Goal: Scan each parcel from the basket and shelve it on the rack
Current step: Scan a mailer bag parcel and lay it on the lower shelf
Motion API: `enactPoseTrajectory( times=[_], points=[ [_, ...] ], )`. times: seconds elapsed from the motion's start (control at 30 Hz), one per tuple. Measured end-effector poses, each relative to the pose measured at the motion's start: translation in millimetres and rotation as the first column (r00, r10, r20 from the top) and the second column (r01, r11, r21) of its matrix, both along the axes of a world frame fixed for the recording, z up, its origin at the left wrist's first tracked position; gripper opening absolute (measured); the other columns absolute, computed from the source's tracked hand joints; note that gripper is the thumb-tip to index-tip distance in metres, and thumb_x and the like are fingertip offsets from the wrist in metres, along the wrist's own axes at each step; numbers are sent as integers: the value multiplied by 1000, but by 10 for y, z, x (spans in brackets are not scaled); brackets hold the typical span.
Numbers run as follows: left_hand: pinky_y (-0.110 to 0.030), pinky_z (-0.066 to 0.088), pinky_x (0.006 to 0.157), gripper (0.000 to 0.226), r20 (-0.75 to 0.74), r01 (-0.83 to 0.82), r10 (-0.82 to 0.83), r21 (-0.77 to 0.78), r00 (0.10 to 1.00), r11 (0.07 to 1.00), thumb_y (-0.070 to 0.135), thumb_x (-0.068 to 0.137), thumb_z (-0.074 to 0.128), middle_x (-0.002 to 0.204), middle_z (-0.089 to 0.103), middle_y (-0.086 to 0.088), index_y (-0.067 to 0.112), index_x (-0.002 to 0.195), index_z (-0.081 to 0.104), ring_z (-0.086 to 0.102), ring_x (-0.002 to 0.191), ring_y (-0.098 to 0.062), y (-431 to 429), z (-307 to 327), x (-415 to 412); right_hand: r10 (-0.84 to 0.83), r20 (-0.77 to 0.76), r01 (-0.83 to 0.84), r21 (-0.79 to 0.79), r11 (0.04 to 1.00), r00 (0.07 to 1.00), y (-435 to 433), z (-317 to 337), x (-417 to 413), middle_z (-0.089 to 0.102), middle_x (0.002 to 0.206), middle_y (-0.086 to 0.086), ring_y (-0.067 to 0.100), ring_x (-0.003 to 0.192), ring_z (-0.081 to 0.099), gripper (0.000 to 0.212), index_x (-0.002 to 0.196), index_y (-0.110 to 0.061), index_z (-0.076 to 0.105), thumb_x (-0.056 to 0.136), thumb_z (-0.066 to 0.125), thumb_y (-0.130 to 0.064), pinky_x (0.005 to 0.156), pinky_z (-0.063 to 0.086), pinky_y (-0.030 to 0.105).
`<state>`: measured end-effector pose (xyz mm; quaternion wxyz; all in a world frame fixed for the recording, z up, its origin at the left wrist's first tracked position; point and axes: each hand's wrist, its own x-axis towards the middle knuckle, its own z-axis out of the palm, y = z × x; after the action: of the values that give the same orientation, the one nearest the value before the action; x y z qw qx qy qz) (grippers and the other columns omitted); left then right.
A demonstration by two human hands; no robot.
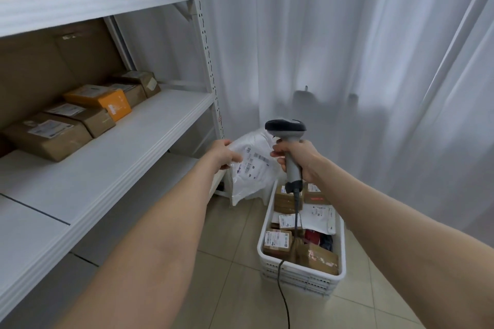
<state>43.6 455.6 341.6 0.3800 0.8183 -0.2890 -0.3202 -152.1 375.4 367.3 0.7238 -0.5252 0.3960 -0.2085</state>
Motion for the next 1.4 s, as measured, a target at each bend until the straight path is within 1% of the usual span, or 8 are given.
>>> enactPoseTrajectory(
  times=[0.23,0.33,0.5,0.63,0.8,0.93,1.13,1.4],
  points=[
    [-33,51,84,59,270,223,-224,35,936,974,22,68,84,109,61,-3,12,118,56,59,97,-20,-43,207,-121,-79,-49,72,-133,989,996,53,-135,263,64,71,9,15,54,56,19,95,-6,58,82,71,-3,53,51,27],
    [-30,50,76,46,209,214,-201,-38,957,976,24,68,84,93,63,0,9,106,62,60,89,-19,5,161,-43,-46,-70,39,-97,995,996,86,-178,357,61,64,9,17,52,55,16,94,-2,59,82,68,3,54,49,29],
    [-35,44,96,72,70,151,-143,-123,987,981,29,70,83,122,56,-4,7,131,51,56,111,-22,197,71,196,-67,-78,66,-16,998,995,212,-262,554,52,54,8,16,42,47,15,81,-5,55,83,65,6,46,47,28],
    [-25,46,72,56,63,126,-118,-150,991,981,32,71,82,117,57,0,19,118,55,58,90,-9,310,40,342,-157,-58,162,84,983,986,292,-326,719,49,57,7,13,42,47,17,78,-6,53,84,59,8,43,46,23],
    [-50,38,106,106,-54,-228,221,-196,974,954,42,67,83,151,35,-6,18,150,22,40,134,-28,555,-85,526,-298,-28,297,229,927,954,275,-329,803,52,62,5,11,46,50,14,84,-5,52,84,59,7,46,48,23],
    [-42,55,79,71,-441,-184,101,-151,892,971,34,71,81,110,71,-2,13,132,50,66,100,-19,749,-240,494,-346,44,320,284,904,937,293,-275,813,50,58,5,11,43,48,17,78,-5,50,84,57,9,42,46,21],
    [-27,55,54,36,-483,-311,185,-194,856,931,22,70,84,77,75,2,17,99,64,72,69,-14,723,-271,242,-242,73,219,243,945,967,306,-244,646,54,64,9,14,42,50,14,93,-5,51,87,60,3,44,46,23],
    [-46,54,89,45,-451,-437,286,-276,845,856,20,78,79,108,69,-10,8,118,60,68,97,-26,760,-118,-4,-256,53,239,219,946,965,304,-210,368,61,83,9,19,62,61,18,98,-11,55,86,66,-2,58,54,30]
  ],
)
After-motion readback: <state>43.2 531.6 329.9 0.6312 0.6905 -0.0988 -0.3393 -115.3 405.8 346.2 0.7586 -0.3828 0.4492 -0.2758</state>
